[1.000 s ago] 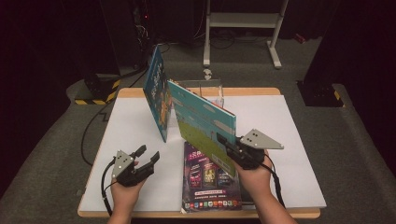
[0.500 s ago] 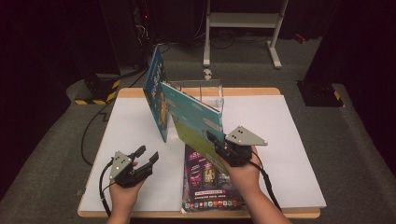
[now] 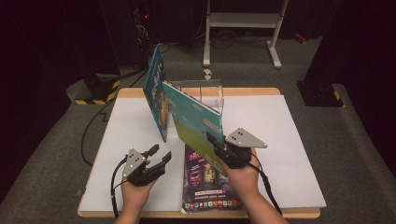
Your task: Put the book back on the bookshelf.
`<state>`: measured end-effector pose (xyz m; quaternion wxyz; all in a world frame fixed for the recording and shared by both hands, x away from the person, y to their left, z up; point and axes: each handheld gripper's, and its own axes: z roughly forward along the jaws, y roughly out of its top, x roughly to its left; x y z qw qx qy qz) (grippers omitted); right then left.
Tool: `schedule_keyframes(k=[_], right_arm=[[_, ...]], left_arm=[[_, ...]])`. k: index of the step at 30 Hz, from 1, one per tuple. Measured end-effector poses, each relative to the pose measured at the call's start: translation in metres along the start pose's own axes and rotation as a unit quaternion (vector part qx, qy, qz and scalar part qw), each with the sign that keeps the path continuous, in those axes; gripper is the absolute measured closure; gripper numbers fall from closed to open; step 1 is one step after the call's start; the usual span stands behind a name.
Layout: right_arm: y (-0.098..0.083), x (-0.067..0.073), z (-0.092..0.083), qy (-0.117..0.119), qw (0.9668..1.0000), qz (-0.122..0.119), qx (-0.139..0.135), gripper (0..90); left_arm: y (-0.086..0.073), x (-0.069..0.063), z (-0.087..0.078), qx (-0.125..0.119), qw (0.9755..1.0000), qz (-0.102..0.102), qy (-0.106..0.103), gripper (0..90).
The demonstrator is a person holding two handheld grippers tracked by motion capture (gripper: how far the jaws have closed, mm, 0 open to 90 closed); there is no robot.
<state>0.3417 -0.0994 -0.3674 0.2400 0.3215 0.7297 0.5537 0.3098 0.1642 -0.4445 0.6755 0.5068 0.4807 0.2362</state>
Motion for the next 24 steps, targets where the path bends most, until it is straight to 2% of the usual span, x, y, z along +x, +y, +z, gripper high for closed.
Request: schedule_keyframes(k=[5,11,17,24], right_arm=[[-0.001,0.003,0.0,-0.001,1.0,-0.007,-0.002,80.1],[-0.002,0.002,0.0,0.001,1.0,-0.004,-0.004,80.1],[-0.002,0.004,0.0,0.002,1.0,-0.005,-0.007,80.0],[-0.004,0.007,-0.001,0.004,0.9999,-0.009,-0.009,79.7]], left_arm=[[0.005,-0.014,0.017,-0.003,0.9999,0.007,-0.01,44.7],[0.015,-0.027,0.042,-0.009,0.9997,0.016,-0.019,46.9],[0.023,-0.036,0.066,-0.008,0.9997,0.001,-0.023,47.9],[0.018,-0.038,0.078,0.002,0.9999,0.0,-0.017,48.2]])
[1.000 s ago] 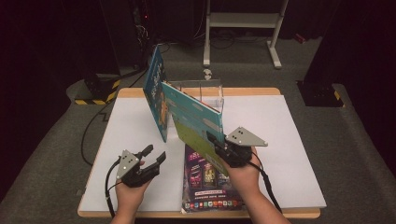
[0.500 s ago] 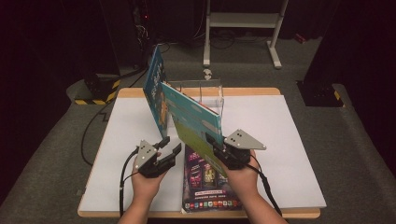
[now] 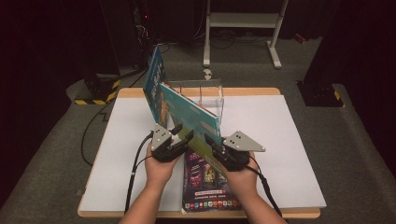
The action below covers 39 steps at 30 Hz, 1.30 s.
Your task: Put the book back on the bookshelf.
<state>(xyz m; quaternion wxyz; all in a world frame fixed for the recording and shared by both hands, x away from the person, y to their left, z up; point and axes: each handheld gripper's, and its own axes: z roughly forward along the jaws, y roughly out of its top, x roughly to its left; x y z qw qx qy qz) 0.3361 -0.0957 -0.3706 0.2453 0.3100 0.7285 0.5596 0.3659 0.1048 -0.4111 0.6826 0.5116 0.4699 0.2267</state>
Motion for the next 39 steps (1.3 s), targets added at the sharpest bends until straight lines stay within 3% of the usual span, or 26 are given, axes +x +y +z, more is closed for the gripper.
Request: schedule_keyframes(k=[9,17,22,28,33,39], right_arm=[[-0.001,0.001,0.0,0.006,1.0,0.007,0.0,78.0],[-0.009,-0.003,-0.006,0.03,0.9994,0.019,0.003,69.8],[-0.019,-0.005,-0.024,0.061,0.9979,0.019,-0.011,63.2],[-0.023,-0.01,-0.034,0.075,0.9967,0.026,-0.017,66.0],[-0.026,-0.012,-0.033,0.081,0.9965,0.015,-0.015,73.6],[-0.027,-0.01,-0.034,0.098,0.9952,0.005,-0.007,73.5]], left_arm=[[0.0,0.001,-0.001,-0.001,1.0,-0.004,0.002,47.9],[-0.001,0.003,-0.002,0.0,1.0,-0.003,0.002,47.9],[-0.002,0.004,-0.003,-0.002,1.0,-0.004,0.003,47.8],[-0.003,0.005,-0.004,-0.002,1.0,-0.004,0.003,47.9],[-0.003,0.006,-0.005,-0.003,1.0,-0.004,0.003,47.7],[-0.005,0.007,-0.007,-0.001,1.0,0.0,0.003,47.7]])
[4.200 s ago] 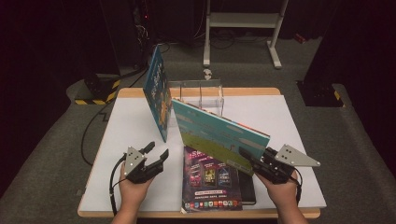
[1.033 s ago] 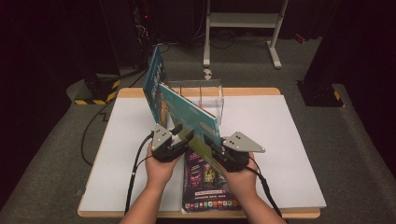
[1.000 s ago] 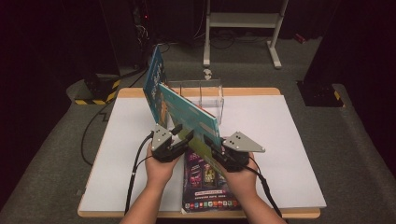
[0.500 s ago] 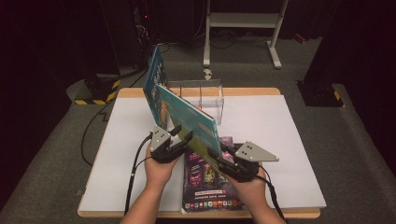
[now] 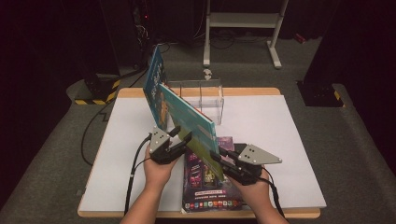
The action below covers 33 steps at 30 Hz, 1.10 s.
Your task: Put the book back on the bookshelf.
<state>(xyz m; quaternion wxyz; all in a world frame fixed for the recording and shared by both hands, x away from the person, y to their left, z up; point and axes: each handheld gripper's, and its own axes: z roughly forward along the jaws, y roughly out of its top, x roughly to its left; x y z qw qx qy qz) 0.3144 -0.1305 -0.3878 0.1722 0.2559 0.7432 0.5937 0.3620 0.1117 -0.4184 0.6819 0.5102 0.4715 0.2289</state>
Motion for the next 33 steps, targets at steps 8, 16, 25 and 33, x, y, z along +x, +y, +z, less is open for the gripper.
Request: schedule_keyframes(k=[8,16,25,33], right_arm=[[-0.004,0.008,0.002,0.019,0.9998,-0.006,0.005,70.8],[-0.007,0.019,0.008,0.044,0.9989,-0.009,0.011,66.9],[-0.012,0.032,0.016,0.061,0.9978,-0.019,0.019,61.5],[-0.018,0.041,0.022,0.07,0.9971,-0.019,0.023,57.0]], left_arm=[[-0.003,0.003,-0.006,-0.001,1.0,-0.004,0.0,47.6],[-0.003,0.01,-0.014,0.003,1.0,-0.002,0.002,47.3],[-0.003,0.016,-0.02,0.005,1.0,-0.003,-0.001,47.1],[-0.003,0.022,-0.023,0.011,0.9999,0.002,-0.004,46.9]])
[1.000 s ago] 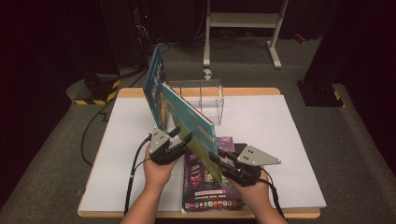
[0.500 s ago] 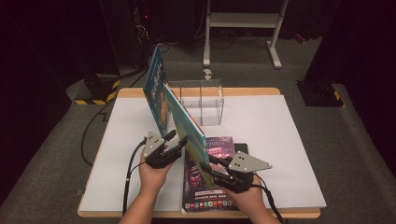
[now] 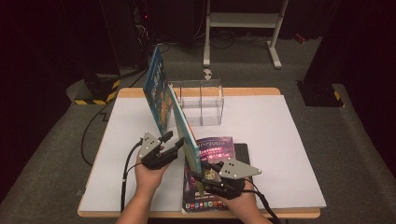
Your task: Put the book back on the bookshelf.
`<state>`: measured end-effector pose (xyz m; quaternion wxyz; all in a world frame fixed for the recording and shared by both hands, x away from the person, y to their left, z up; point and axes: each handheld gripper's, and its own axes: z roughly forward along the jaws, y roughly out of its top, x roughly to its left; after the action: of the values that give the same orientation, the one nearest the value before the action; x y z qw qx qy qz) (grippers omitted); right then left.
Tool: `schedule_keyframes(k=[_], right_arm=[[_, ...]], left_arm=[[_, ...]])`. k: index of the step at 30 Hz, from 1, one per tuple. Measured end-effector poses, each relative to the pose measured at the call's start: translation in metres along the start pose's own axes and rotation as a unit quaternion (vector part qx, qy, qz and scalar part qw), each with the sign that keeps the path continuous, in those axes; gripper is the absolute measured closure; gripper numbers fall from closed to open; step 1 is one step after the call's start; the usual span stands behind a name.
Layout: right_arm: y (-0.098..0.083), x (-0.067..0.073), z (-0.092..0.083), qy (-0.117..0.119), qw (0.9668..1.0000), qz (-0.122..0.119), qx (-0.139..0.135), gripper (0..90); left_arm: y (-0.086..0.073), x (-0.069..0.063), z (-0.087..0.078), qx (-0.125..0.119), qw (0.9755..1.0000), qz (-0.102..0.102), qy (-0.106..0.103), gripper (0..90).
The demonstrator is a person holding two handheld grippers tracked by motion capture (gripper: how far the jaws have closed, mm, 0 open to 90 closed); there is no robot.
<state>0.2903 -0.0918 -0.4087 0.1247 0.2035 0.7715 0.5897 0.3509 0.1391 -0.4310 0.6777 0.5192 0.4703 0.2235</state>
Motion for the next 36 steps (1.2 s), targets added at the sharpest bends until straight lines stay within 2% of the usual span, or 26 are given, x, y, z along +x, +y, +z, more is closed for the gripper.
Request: schedule_keyframes(k=[3,9,16,20,23,24,26,27,29,32,33,34,35,36], right_arm=[[-0.002,0.002,0.003,0.004,1.0,0.002,0.0,55.8],[-0.005,0.007,0.007,0.008,1.0,0.004,-0.001,55.7],[-0.006,0.01,0.009,0.01,0.9999,0.009,-0.004,55.5],[-0.006,0.01,0.009,0.009,0.9999,0.013,-0.005,55.5],[-0.007,0.009,0.009,0.009,0.9998,0.014,-0.007,55.6],[-0.008,0.009,0.008,0.009,0.9998,0.016,-0.009,55.6],[-0.009,0.009,0.008,0.008,0.9997,0.017,-0.012,55.6],[-0.009,0.009,0.008,0.008,0.9997,0.017,-0.012,55.6],[-0.01,0.008,0.008,0.009,0.9997,0.019,-0.015,55.6],[-0.01,0.008,0.008,0.008,0.9997,0.018,-0.016,55.7],[-0.01,0.008,0.008,0.008,0.9997,0.018,-0.016,55.7],[-0.01,0.008,0.008,0.007,0.9997,0.018,-0.017,55.7],[-0.01,0.008,0.008,0.007,0.9997,0.018,-0.017,55.7],[-0.011,0.008,0.008,0.008,0.9997,0.017,-0.018,55.6]], left_arm=[[0.0,0.002,-0.001,-0.001,1.0,-0.004,0.0,46.8],[-0.001,0.006,-0.006,0.008,1.0,0.002,0.0,45.6],[-0.001,0.003,-0.025,0.006,0.9999,0.012,-0.011,43.1],[0.004,-0.006,-0.04,-0.003,0.9995,0.016,-0.026,41.2],[0.007,-0.014,-0.051,-0.008,0.9993,-0.006,-0.035,39.3],[0.008,-0.016,-0.054,-0.006,0.9993,-0.001,-0.037,38.5],[0.01,-0.024,-0.063,-0.014,0.999,-0.005,-0.043,36.5],[0.01,-0.024,-0.063,-0.014,0.999,-0.005,-0.043,35.7],[0.013,-0.029,-0.069,-0.016,0.9987,0.002,-0.048,34.5],[0.019,-0.043,-0.079,-0.025,0.9974,-0.001,-0.068,31.3],[0.019,-0.043,-0.079,-0.025,0.9974,-0.001,-0.068,30.3],[0.022,-0.051,-0.084,-0.024,0.9964,-0.003,-0.081,29.0],[0.022,-0.051,-0.084,-0.024,0.9964,-0.003,-0.081,27.7],[0.025,-0.058,-0.088,-0.026,0.9944,-0.018,-0.101,27.4]])
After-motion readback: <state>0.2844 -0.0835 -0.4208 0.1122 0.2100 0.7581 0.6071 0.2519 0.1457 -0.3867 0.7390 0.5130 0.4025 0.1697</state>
